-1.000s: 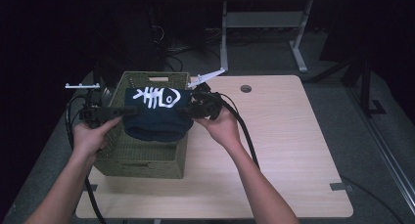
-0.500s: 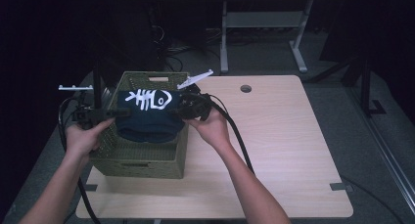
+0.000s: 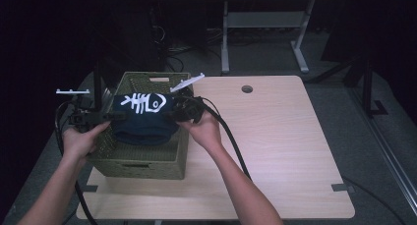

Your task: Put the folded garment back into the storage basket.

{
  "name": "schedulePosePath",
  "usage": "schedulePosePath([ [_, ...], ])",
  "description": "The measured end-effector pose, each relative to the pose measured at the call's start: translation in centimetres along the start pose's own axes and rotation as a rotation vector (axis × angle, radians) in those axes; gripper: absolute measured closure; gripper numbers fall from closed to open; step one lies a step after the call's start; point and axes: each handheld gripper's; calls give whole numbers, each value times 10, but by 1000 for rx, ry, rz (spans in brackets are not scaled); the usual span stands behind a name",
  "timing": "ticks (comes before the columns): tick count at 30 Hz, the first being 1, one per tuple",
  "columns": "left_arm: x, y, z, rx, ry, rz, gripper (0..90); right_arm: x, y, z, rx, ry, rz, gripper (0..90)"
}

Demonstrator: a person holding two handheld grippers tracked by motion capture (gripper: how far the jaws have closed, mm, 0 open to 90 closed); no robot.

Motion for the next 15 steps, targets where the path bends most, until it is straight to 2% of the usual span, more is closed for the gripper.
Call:
schedulePosePath([
  [15, 7, -18, 7, -25, -28, -38, 644, 25, 2, 8, 26, -35, -12, 705],
])
Point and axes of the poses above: each handheld gripper's, and its own axes: x roughly forward along the jaws, z roughly out of its underside, y roughly to its right, and after that the axes turned 3 degrees about y, right-handed
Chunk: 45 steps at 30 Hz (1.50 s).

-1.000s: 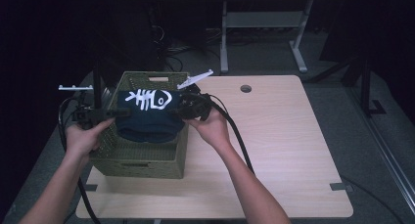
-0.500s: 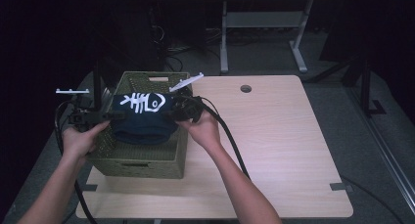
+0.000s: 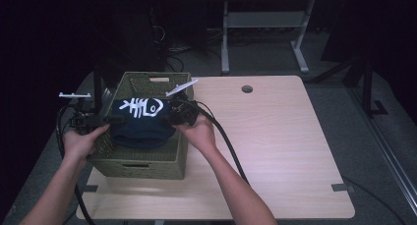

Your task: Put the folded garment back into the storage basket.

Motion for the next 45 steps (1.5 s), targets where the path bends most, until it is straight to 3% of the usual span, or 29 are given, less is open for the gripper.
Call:
schedulePosePath([
  [9, 7, -5, 0, -13, -32, -13, 631, 11, 4, 6, 16, -18, 5, 704],
  [21, 20, -7, -1, 7, -78, -47, 628, 21, 8, 16, 14, -56, 33, 701],
  [36, 19, -10, -1, -10, -59, -58, 634, 20, 4, 13, -14, -48, 55, 695],
  [39, 19, -12, -2, -32, -43, -65, 591, 20, 4, 14, -8, -57, 58, 652],
  [42, 16, -15, -3, -43, -22, -81, 559, 20, 4, 13, -14, -71, 85, 540],
  [45, 12, -19, -5, -62, -6, -60, 549, 15, 4, 12, -19, -57, 118, 504],
])
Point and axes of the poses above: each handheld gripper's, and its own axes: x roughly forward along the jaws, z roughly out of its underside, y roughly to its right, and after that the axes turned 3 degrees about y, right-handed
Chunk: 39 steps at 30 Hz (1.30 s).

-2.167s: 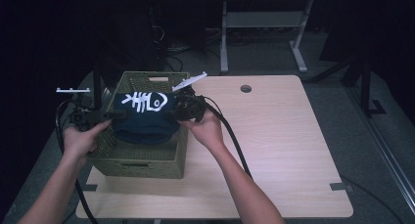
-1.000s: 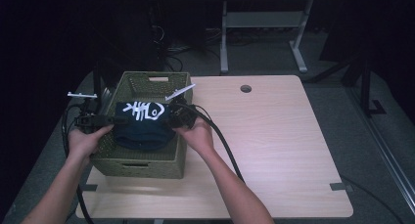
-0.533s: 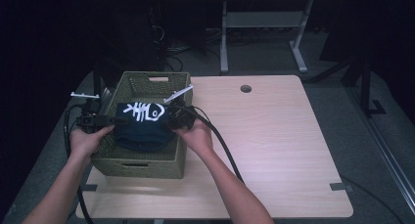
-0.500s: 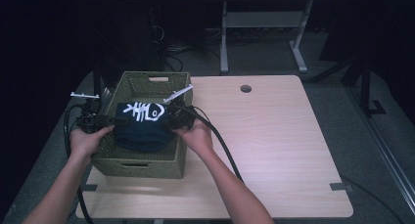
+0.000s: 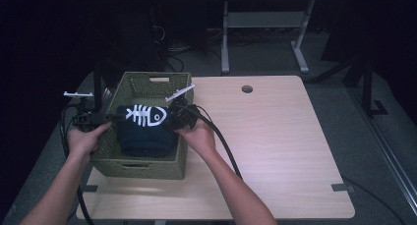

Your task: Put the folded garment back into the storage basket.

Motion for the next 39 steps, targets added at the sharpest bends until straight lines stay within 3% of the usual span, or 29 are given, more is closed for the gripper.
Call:
schedulePosePath([
  [2, -2, 0, 0, 21, 9, -3, 551, -2, 1, -1, -6, 13, 11, 502],
  [9, -6, 7, 0, 25, 34, 29, 556, -18, 4, -5, -7, 41, 20, 495],
  [14, -8, 22, -1, 61, 48, 74, 561, -33, 9, -5, -6, 52, 20, 493],
  [18, -7, 37, -4, 104, 55, 84, 561, -44, 11, -5, -7, 62, 6, 483],
  [21, -5, 46, -3, 146, 52, 68, 553, -53, 14, -3, 6, 76, -10, 476],
  [28, 0, 59, -1, 143, 71, 110, 550, -69, 25, 4, 12, 96, -19, 459],
  [39, 11, 82, 2, 170, 80, 145, 465, -97, 48, 23, 48, 126, -35, 423],
])
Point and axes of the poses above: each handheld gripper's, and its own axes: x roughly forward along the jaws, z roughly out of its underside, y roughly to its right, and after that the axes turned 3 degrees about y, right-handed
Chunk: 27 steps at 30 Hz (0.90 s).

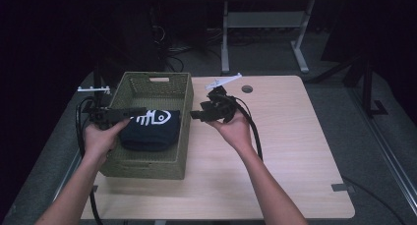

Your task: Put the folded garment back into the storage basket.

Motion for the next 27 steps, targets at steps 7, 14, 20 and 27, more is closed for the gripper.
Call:
schedulePosePath([
  [7, 12, 21, 1, 43, -15, 29, 438, -18, 8, 9, 16, -2, 13, 402],
  [14, 21, 34, 2, 61, -15, 49, 408, -36, 17, 17, 23, 8, 25, 388],
  [20, 29, 44, 3, 75, -20, 67, 396, -46, 23, 24, 30, 13, 36, 380],
  [27, 40, 59, 1, 103, -29, 79, 353, -60, 29, 31, 46, 27, 36, 351],
])
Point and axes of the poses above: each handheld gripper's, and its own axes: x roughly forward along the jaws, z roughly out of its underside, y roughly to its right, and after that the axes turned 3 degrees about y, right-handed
